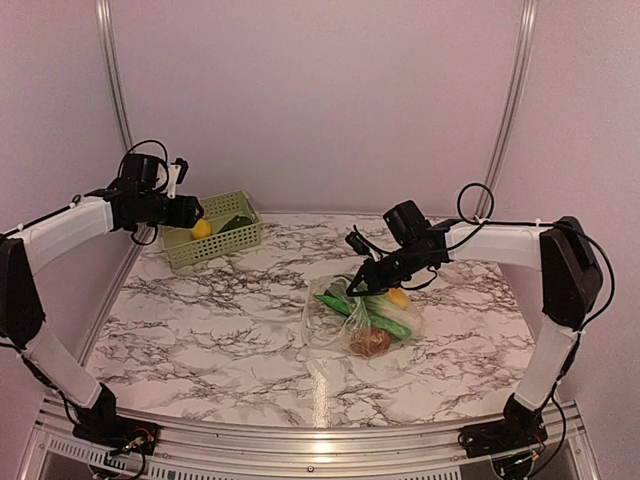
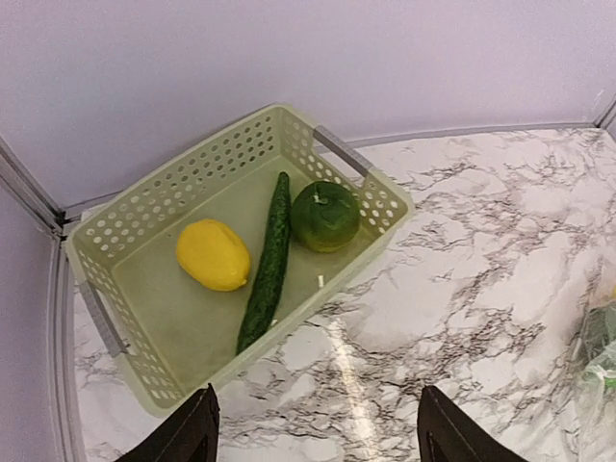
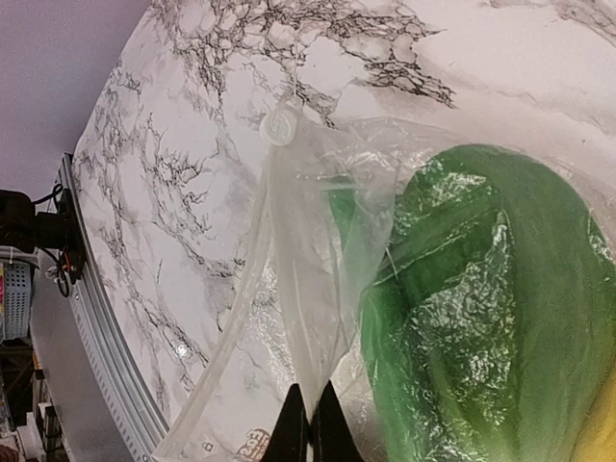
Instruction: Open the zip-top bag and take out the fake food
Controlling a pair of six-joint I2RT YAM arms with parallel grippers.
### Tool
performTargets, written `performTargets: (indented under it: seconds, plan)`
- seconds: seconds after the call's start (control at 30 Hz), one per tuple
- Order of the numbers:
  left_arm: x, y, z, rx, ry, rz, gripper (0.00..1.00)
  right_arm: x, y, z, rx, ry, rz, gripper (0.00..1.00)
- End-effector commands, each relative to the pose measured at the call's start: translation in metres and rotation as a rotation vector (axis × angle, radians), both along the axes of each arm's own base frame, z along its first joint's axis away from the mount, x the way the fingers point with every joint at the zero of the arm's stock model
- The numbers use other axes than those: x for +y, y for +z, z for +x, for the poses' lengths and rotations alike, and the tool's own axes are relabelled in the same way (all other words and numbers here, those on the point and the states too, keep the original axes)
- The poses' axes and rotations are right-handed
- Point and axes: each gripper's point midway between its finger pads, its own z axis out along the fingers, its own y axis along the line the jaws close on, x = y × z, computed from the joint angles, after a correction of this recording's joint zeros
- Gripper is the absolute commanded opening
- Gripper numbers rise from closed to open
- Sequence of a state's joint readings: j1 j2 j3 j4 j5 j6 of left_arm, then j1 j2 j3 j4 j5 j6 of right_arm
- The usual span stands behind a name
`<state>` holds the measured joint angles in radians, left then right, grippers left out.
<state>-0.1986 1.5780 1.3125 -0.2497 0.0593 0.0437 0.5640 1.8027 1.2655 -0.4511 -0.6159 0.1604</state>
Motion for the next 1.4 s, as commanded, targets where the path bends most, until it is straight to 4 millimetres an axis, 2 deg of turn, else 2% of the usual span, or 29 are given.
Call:
performTargets:
  seconds: [0.0, 0.1, 0.2, 0.37, 0.5, 0.63, 0.77, 1.0, 1.2, 1.37]
  plan:
    - [-0.069, -0.006, -0.048, 0.028, -0.154, -0.242, 0.71, 0.002, 0.023, 0.01, -0.046, -0.025, 0.045, 0.0]
    - [-0.119, -0.014, -0.087, 0.028, -0.269, -0.351, 0.7, 0.005, 0.026, 0.011, -0.039, -0.026, 0.068, 0.0]
    - [-0.163, -0.035, -0.122, 0.05, -0.376, -0.383, 0.69, 0.01, 0.032, 0.012, -0.041, -0.022, 0.084, 0.0]
    - [-0.217, -0.064, -0.154, 0.088, -0.477, -0.458, 0.68, 0.017, 0.045, 0.01, -0.049, -0.012, 0.104, 0.0]
    - [-0.254, -0.085, -0.168, 0.105, -0.531, -0.482, 0.67, 0.02, 0.054, 0.01, -0.056, -0.011, 0.116, 0.0]
    - [-0.288, -0.09, -0.169, 0.161, -0.525, -0.614, 0.64, 0.022, 0.057, 0.013, -0.057, -0.021, 0.126, 0.0]
    - [-0.307, -0.103, -0.162, 0.246, -0.435, -0.745, 0.63, 0.024, 0.057, 0.015, -0.054, -0.022, 0.13, 0.0]
    - [-0.322, -0.123, -0.15, 0.365, -0.271, -0.983, 0.61, 0.028, 0.053, 0.021, -0.05, -0.035, 0.134, 0.0]
    - [-0.331, -0.146, -0.135, 0.431, -0.145, -1.052, 0.6, 0.03, 0.047, 0.023, -0.042, -0.036, 0.133, 0.0]
    - [-0.343, -0.155, -0.124, 0.46, -0.111, -1.08, 0.61, 0.031, 0.047, 0.023, -0.04, -0.034, 0.138, 0.0]
